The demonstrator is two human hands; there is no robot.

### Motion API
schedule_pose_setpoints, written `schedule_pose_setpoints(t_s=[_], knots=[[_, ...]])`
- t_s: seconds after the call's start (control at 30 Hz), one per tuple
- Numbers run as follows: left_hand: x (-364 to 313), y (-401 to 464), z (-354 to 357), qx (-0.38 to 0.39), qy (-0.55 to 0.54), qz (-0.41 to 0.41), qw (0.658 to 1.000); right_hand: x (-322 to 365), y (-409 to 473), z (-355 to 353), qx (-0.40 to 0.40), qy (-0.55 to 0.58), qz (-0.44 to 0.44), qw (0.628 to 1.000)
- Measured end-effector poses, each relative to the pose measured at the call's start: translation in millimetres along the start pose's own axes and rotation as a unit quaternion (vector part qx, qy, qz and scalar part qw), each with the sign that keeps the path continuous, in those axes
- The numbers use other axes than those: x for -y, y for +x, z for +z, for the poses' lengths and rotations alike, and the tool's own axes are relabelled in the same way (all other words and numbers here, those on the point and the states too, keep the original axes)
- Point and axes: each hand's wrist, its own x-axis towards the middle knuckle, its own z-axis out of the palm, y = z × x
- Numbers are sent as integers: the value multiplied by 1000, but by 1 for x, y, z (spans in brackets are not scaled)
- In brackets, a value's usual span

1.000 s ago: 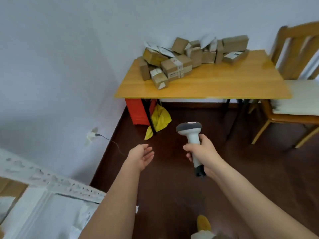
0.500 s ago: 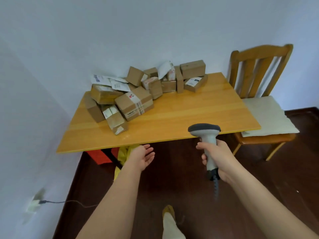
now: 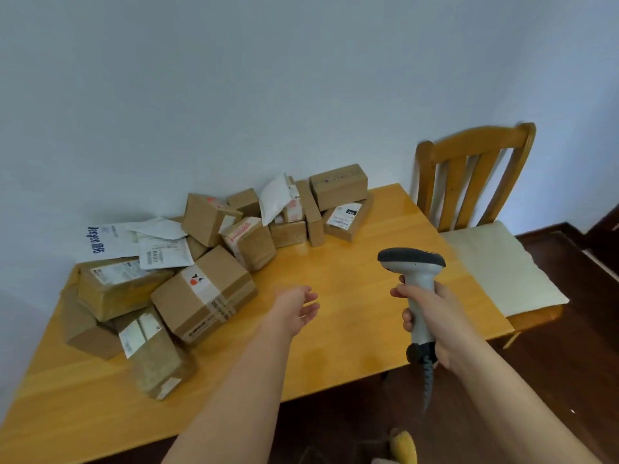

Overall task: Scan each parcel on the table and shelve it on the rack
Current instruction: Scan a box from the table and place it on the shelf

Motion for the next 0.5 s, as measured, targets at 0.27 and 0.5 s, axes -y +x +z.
schedule_pose_setpoints(t_s=[0.27, 0.5], knots=[[-57, 121, 69, -94, 200, 73, 973, 33, 162, 2, 32, -27, 36, 998], [-89, 192, 160, 11, 375, 156, 914, 54, 271, -15, 27, -55, 86, 994]])
